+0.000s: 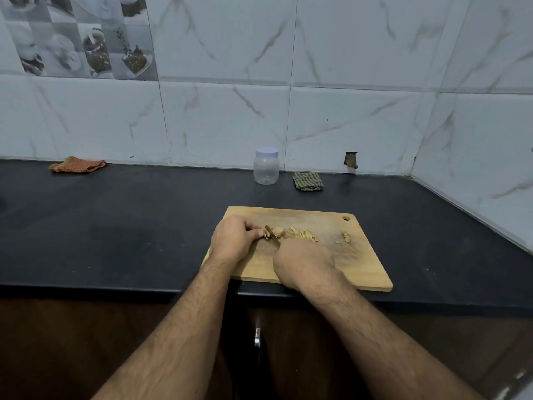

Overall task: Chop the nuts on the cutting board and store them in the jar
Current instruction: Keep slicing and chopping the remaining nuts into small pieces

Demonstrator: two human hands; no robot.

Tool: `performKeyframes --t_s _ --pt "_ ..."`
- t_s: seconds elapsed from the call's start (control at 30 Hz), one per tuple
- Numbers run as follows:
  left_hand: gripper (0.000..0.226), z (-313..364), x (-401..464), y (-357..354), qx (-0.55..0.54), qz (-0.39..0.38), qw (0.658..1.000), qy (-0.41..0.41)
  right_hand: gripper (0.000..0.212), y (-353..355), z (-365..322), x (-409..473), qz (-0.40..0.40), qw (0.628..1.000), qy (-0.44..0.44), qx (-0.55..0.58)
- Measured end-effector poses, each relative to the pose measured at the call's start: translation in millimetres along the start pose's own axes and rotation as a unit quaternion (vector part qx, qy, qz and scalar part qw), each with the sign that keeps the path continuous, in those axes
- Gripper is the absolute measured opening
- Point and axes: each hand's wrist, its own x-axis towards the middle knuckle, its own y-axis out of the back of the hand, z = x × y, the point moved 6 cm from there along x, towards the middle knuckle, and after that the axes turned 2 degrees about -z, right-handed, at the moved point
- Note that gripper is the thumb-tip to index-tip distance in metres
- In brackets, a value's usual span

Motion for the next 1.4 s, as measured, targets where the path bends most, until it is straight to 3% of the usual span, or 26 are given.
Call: performKeyframes --t_s 1.4 --pt "0.01 4 -3 0 0.01 0.0 1.0 0.004 0.029 -4 -11 26 0.021 1.0 -0.005 -0.017"
